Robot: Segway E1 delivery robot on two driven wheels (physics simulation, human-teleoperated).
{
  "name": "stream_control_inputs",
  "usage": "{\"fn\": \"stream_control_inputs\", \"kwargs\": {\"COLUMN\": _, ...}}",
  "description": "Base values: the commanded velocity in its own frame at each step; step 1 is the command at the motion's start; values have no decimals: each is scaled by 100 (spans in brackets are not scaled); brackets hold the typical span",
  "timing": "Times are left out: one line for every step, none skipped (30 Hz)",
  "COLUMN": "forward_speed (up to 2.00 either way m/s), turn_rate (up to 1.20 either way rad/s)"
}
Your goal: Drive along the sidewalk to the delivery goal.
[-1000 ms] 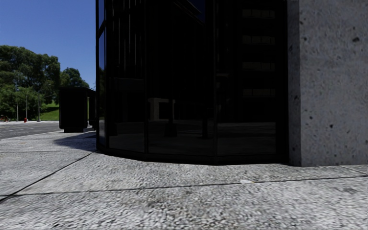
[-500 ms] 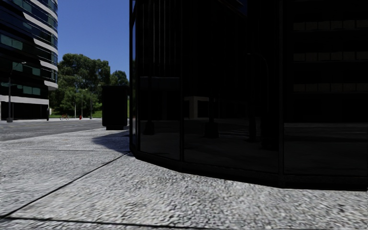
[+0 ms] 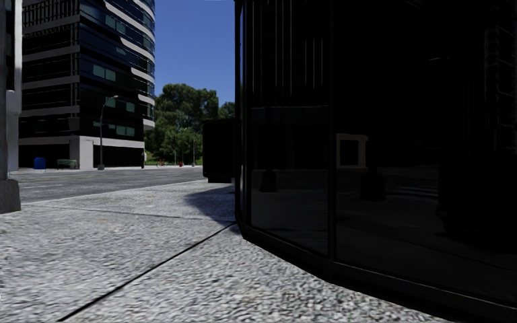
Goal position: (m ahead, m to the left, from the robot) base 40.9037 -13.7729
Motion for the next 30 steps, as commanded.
{"fn": "stream_control_inputs", "kwargs": {"forward_speed": 159, "turn_rate": 68}}
{"fn": "stream_control_inputs", "kwargs": {"forward_speed": 159, "turn_rate": 68}}
{"fn": "stream_control_inputs", "kwargs": {"forward_speed": 159, "turn_rate": 68}}
{"fn": "stream_control_inputs", "kwargs": {"forward_speed": 159, "turn_rate": 68}}
{"fn": "stream_control_inputs", "kwargs": {"forward_speed": 159, "turn_rate": 68}}
{"fn": "stream_control_inputs", "kwargs": {"forward_speed": 159, "turn_rate": 68}}
{"fn": "stream_control_inputs", "kwargs": {"forward_speed": 159, "turn_rate": 68}}
{"fn": "stream_control_inputs", "kwargs": {"forward_speed": 159, "turn_rate": 68}}
{"fn": "stream_control_inputs", "kwargs": {"forward_speed": 159, "turn_rate": 68}}
{"fn": "stream_control_inputs", "kwargs": {"forward_speed": 159, "turn_rate": 68}}
{"fn": "stream_control_inputs", "kwargs": {"forward_speed": 159, "turn_rate": 68}}
{"fn": "stream_control_inputs", "kwargs": {"forward_speed": 159, "turn_rate": 68}}
{"fn": "stream_control_inputs", "kwargs": {"forward_speed": 159, "turn_rate": 68}}
{"fn": "stream_control_inputs", "kwargs": {"forward_speed": 159, "turn_rate": 68}}
{"fn": "stream_control_inputs", "kwargs": {"forward_speed": 159, "turn_rate": 68}}
{"fn": "stream_control_inputs", "kwargs": {"forward_speed": 159, "turn_rate": 66}}
{"fn": "stream_control_inputs", "kwargs": {"forward_speed": 159, "turn_rate": 64}}
{"fn": "stream_control_inputs", "kwargs": {"forward_speed": 159, "turn_rate": 64}}
{"fn": "stream_control_inputs", "kwargs": {"forward_speed": 159, "turn_rate": 54}}
{"fn": "stream_control_inputs", "kwargs": {"forward_speed": 159, "turn_rate": 0}}
{"fn": "stream_control_inputs", "kwargs": {"forward_speed": 159, "turn_rate": 0}}
{"fn": "stream_control_inputs", "kwargs": {"forward_speed": 159, "turn_rate": 0}}
{"fn": "stream_control_inputs", "kwargs": {"forward_speed": 159, "turn_rate": 0}}
{"fn": "stream_control_inputs", "kwargs": {"forward_speed": 159, "turn_rate": 0}}
{"fn": "stream_control_inputs", "kwargs": {"forward_speed": 159, "turn_rate": 0}}
{"fn": "stream_control_inputs", "kwargs": {"forward_speed": 159, "turn_rate": 0}}
{"fn": "stream_control_inputs", "kwargs": {"forward_speed": 159, "turn_rate": 0}}
{"fn": "stream_control_inputs", "kwargs": {"forward_speed": 169, "turn_rate": 0}}
{"fn": "stream_control_inputs", "kwargs": {"forward_speed": 169, "turn_rate": 0}}
{"fn": "stream_control_inputs", "kwargs": {"forward_speed": 200, "turn_rate": 0}}
